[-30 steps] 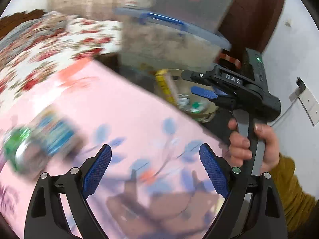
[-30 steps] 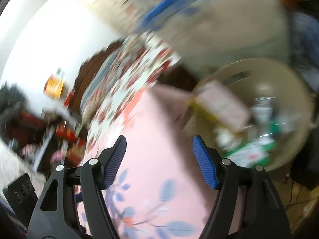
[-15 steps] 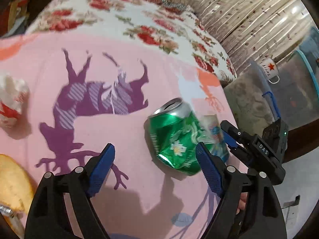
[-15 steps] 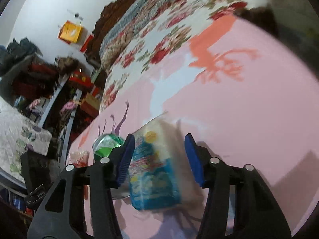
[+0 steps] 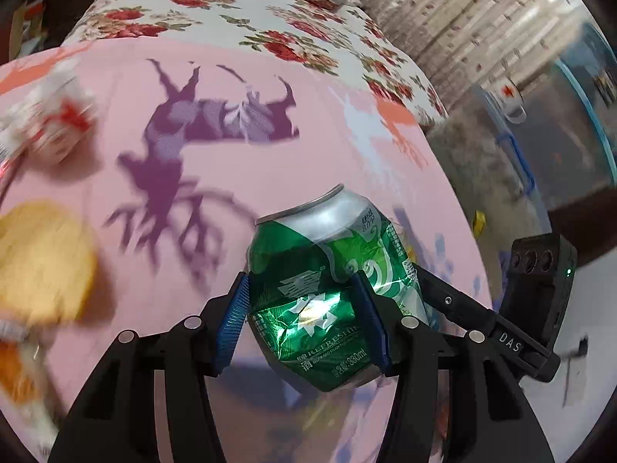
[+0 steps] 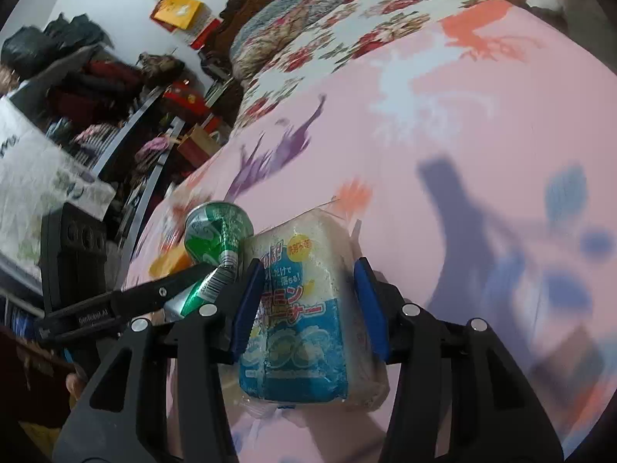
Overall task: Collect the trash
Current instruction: 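Grasp the crushed green can with the left tool while the right tool grasps the white-blue package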
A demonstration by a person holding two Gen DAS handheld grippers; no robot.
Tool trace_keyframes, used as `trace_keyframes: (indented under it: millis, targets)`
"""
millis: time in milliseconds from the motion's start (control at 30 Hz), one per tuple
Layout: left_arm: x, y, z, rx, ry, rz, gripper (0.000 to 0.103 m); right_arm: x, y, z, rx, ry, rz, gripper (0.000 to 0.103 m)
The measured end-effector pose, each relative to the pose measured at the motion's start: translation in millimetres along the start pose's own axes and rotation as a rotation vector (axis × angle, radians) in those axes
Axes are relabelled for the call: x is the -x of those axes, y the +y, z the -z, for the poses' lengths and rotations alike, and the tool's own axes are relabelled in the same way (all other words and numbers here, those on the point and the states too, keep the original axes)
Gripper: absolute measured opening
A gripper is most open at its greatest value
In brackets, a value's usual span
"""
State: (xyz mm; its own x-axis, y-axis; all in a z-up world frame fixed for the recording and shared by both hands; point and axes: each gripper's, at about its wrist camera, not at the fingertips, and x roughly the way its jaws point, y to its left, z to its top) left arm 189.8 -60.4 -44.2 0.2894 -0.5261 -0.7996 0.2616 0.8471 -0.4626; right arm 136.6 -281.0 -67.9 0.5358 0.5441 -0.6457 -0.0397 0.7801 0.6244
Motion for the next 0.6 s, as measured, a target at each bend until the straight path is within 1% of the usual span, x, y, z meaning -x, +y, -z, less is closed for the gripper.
trace_keyframes:
  millis: [33, 133, 200, 233, 333, 367, 400, 467, 500, 600]
  targets:
    - [8, 0, 13, -0.021, 0.003, -0.003, 0.051, 7, 6, 17, 0.002, -0.002, -0.004, 0.051]
    - [24, 2, 39, -0.060, 0.002, -0.029, 0.054, 18, 18, 50, 0.005, -0.004, -0.026, 0.052]
    - [33, 6, 57, -0.073, 0.011, -0.047, 0.060, 28, 26, 76, 0.009, -0.005, -0.031, 0.052]
    - [37, 8, 63, -0.072, 0.012, -0.053, 0.067, 31, 28, 83, 0.010, -0.007, -0.031, 0.052]
    - [57, 12, 76, -0.082, -0.025, -0.064, 0.070, 49, 30, 102, -0.001, -0.059, 0.029, 0.052]
    - [63, 13, 79, -0.084, -0.039, -0.064, 0.073, 52, 29, 106, -0.013, -0.066, 0.028, 0.052]
    - [66, 15, 79, -0.080, -0.046, -0.061, 0.075, 56, 27, 109, -0.029, -0.071, 0.022, 0.052]
    - [70, 18, 80, -0.065, -0.051, -0.063, 0.075, 64, 26, 110, -0.033, -0.104, 0.070, 0.052]
    - [70, 19, 80, -0.058, -0.052, -0.067, 0.075, 71, 31, 110, -0.014, -0.140, 0.095, 0.052]
    - [68, 27, 83, -0.030, -0.033, -0.056, 0.074, 80, 54, 102, 0.054, -0.174, 0.065, 0.051]
